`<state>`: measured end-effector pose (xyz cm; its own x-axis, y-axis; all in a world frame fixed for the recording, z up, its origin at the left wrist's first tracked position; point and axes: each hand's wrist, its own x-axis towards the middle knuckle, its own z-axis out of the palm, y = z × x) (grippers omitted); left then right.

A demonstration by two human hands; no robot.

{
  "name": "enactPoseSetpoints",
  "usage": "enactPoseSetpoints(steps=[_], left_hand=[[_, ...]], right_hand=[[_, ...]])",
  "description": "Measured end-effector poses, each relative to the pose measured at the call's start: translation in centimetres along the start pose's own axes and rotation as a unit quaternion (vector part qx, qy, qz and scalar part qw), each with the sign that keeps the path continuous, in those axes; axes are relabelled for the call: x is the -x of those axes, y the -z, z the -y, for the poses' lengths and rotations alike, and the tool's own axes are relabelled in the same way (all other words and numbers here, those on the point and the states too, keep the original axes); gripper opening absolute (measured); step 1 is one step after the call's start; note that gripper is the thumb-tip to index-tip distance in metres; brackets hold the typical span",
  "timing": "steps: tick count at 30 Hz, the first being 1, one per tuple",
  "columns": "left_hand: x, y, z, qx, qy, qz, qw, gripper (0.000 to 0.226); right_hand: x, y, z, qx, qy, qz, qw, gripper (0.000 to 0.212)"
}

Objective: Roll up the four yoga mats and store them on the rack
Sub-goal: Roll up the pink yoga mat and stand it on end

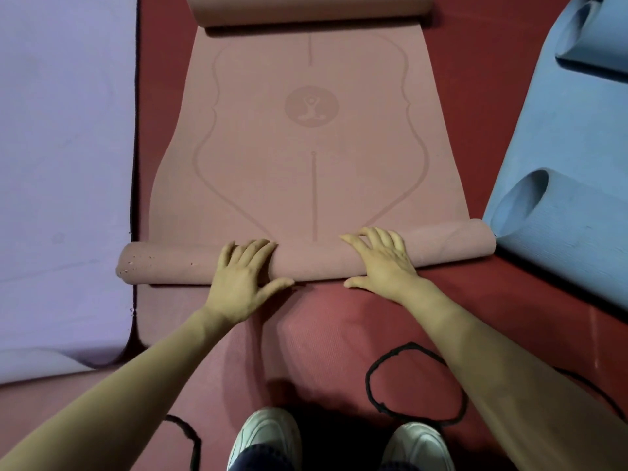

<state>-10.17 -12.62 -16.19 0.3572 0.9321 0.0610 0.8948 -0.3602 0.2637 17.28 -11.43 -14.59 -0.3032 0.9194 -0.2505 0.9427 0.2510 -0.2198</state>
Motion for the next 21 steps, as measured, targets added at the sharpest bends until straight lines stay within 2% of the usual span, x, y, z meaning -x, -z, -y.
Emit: enactPoseSetpoints(steps=[3,6,10,17,21], left_hand=[[-0.7,0.3,0.7,-0.058,-0.033,0.025,0.997,0.089],[-1.5,0.8,0.8,-0.088,-0.043,0.042,0.994,0.092],[-0.8,1.5,0.7,-0.092,-0.067,0.026,0.993,0.086],[6.0,1.2,0.1,-0.071,-0.1,-0.009,0.992,0.066],[8.9,1.0,-1.4,-0.054,-0.107,-0.015,0.993,0.061]], right_hand=[[-0.4,0.1,0.2,0.021,-0.007,-0.003,1.0,0.094],[-0.6,0.2,0.5,0.04,-0.012,-0.033,0.999,0.085],[0.1,0.1,0.9,0.018,-0.015,-0.081,0.996,0.074],[6.7,-3.0,3.7,0.023,-0.009,-0.132,0.991,0.081],[10.1,-4.0,4.0,0.021,-0.016,-0.129,0.991,0.081]])
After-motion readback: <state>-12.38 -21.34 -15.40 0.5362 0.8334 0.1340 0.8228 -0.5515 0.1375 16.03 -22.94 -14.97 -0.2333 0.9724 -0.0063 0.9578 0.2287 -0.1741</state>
